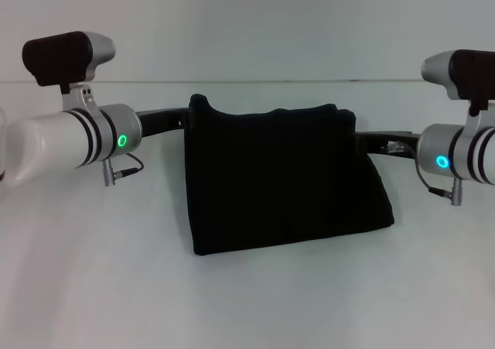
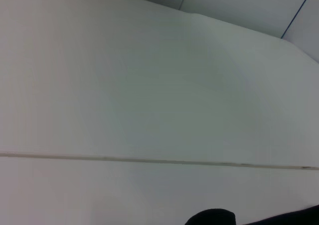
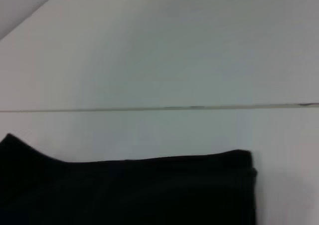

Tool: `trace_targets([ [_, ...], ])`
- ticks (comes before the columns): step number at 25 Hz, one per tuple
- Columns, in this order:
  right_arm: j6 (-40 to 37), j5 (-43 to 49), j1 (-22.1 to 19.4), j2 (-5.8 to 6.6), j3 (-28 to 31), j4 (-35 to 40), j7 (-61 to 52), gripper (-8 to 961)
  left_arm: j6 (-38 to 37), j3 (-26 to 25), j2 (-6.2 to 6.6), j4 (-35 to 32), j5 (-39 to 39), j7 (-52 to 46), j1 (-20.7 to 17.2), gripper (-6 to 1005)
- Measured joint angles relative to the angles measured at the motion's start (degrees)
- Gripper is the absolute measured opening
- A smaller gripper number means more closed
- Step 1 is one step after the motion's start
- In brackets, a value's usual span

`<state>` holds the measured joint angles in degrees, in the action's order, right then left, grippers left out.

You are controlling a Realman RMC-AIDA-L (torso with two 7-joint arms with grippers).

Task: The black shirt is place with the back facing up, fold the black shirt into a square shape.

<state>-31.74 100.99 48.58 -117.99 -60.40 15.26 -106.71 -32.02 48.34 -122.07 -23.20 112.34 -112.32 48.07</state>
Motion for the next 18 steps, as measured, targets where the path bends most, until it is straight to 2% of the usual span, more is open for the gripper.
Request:
trace_targets([
  [6,0.92,-0.30,-1.96,0.88,0.91,2.25,-0.09,2,0.12,0.00,0.00,0.00,0.03,0.00,-0.01,14],
  [10,-4.25,-0.39,-4.13,1.37,3.68,7.49,-0.43,3,-0.07,0.00,0.00,-0.02,-0.10,0.00,-0.21,14],
  [14,-10.86,-0.40,-3.50,2.49,6.71,7.80,-0.55,4,-0.12,0.00,0.00,-0.07,-0.12,0.00,-0.26,14],
  [18,-13.50,0.21,-1.85,2.28,6.09,7.26,-1.63,4,-0.14,0.02,0.00,-0.10,-0.18,0.00,-0.26,13],
])
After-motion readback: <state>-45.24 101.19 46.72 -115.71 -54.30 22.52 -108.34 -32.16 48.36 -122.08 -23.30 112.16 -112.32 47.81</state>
